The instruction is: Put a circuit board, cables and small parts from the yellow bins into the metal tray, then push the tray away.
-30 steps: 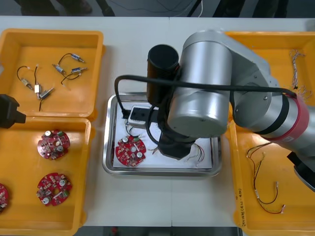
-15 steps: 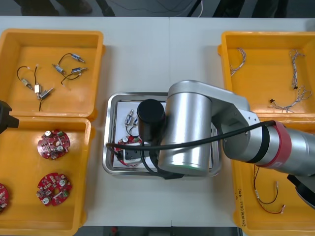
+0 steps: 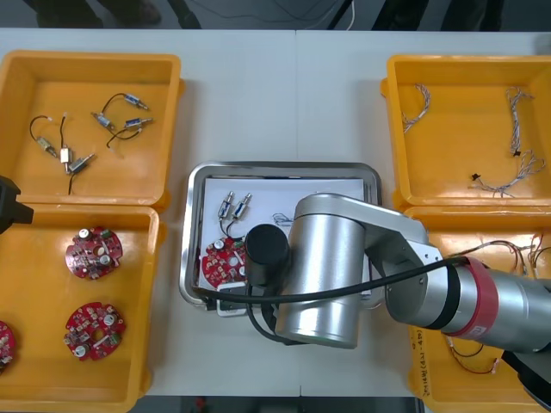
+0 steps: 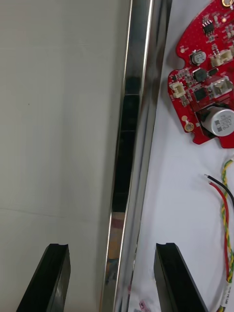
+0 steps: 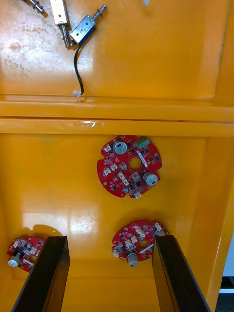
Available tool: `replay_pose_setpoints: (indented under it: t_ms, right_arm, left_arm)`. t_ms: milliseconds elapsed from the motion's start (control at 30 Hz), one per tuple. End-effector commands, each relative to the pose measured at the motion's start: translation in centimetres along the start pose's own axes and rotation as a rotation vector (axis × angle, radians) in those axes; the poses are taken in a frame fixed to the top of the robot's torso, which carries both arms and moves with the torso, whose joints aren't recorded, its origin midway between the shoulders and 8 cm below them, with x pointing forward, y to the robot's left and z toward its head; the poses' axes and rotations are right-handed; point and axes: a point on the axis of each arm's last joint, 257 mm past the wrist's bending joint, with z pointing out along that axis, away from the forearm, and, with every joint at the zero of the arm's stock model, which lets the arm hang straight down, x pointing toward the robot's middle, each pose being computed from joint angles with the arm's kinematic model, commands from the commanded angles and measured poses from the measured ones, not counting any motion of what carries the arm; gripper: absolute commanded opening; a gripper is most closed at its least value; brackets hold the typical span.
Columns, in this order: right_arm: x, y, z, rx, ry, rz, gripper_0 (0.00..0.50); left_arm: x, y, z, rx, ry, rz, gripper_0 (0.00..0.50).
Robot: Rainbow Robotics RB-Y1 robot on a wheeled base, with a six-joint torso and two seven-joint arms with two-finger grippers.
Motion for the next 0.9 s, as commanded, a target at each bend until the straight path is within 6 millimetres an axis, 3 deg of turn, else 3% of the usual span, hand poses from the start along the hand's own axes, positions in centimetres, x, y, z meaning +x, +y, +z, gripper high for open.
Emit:
replay_pose_setpoints:
  t_ms: [33, 900]
  right_arm:
    - [-2.2, 1.4, 0.1, 0.008, -0.037, -0.054, 0.500]
    - [-2.2, 0.9, 2.2, 0.067, -0.025, -0.011, 0.500]
  left_arm:
    - [-0.2, 1.3, -1.3, -0.048, -0.017, 0.043, 0.500]
    - [-0.2, 1.3, -1.3, -0.048, -0.017, 0.043, 0.500]
